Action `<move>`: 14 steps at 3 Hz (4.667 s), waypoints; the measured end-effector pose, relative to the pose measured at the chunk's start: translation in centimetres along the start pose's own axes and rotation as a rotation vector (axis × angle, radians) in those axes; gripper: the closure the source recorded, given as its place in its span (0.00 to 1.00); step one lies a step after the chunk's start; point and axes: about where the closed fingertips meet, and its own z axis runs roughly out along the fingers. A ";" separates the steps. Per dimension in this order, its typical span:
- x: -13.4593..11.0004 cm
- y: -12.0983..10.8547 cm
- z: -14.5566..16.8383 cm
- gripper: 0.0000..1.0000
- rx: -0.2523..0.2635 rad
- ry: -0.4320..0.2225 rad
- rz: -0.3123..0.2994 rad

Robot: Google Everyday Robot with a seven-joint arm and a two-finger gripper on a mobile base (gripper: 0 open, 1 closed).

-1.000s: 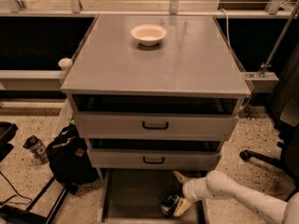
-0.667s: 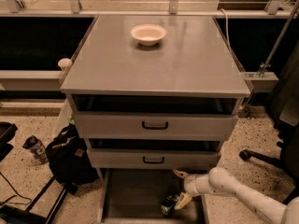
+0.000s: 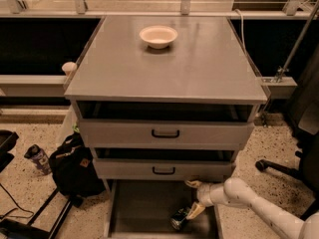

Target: Pick green can from bottom drawer and place on counter

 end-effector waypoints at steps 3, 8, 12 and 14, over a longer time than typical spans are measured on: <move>4.4 3.2 4.3 0.00 0.007 0.010 0.052; 6.7 7.7 9.6 0.19 -0.075 -0.011 0.103; 6.7 7.7 9.6 1.00 -0.075 -0.011 0.103; 3.2 6.3 1.0 1.00 -0.004 -0.047 0.148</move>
Offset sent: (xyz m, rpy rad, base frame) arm 0.0024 -0.0143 -0.0745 -0.0124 -0.0001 -0.0876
